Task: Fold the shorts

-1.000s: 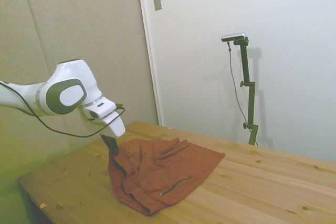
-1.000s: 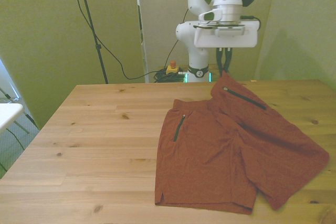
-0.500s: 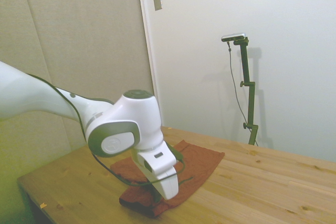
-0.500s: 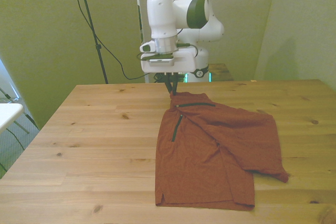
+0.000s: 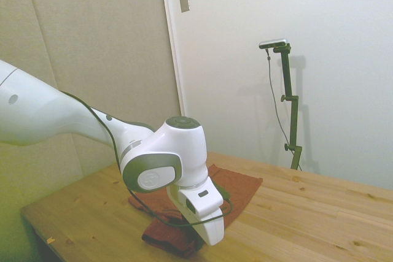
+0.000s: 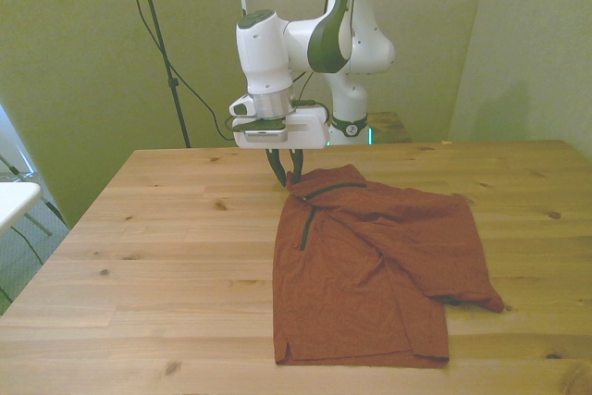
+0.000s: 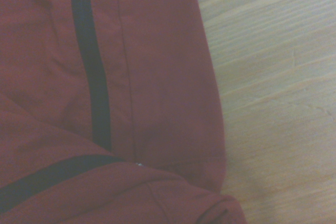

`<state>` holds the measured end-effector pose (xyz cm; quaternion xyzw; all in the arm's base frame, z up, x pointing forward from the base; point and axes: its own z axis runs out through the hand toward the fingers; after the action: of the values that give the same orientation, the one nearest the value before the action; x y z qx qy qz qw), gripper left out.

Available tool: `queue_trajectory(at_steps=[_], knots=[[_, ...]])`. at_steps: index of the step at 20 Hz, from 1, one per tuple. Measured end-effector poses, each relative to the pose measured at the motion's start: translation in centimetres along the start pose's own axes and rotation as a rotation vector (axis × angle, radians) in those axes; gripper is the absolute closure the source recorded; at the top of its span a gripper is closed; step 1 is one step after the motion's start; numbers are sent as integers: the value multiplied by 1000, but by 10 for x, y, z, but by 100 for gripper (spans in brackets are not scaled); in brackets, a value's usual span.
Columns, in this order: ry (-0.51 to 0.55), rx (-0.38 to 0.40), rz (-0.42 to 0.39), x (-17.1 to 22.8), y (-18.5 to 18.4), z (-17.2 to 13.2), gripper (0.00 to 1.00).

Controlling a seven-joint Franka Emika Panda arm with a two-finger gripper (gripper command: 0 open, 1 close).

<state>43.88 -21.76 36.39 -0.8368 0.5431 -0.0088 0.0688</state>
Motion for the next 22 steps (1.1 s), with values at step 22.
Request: queue_trajectory(at_steps=[22], knots=[[510, -33, -722, -305, -113, 16, 0]])
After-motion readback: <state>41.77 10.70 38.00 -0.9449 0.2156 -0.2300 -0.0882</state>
